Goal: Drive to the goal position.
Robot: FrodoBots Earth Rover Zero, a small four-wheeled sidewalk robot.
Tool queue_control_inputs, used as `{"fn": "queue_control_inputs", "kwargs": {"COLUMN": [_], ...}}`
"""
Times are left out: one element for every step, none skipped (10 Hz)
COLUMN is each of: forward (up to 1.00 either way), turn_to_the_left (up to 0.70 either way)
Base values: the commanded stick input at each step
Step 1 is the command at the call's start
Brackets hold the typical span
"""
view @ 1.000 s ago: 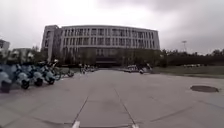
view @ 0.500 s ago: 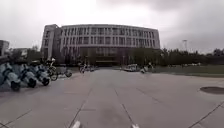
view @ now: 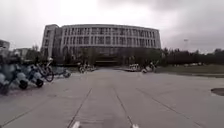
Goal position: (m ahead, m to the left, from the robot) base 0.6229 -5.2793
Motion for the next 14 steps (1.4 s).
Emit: {"fn": "queue_control_inputs", "kwargs": {"forward": [0.7, 0.7, 0.7, 0.7, 0.7, 0.7, 0.7, 0.7, 0.7, 0.7, 0.7, 0.7, 0.7, 0.7], "turn_to_the_left": [0.0, 0.0, 0.0, 0.0, 0.0, 0.0, 0.0, 0.0, 0.0, 0.0, 0.0, 0.0, 0.0, 0.0]}}
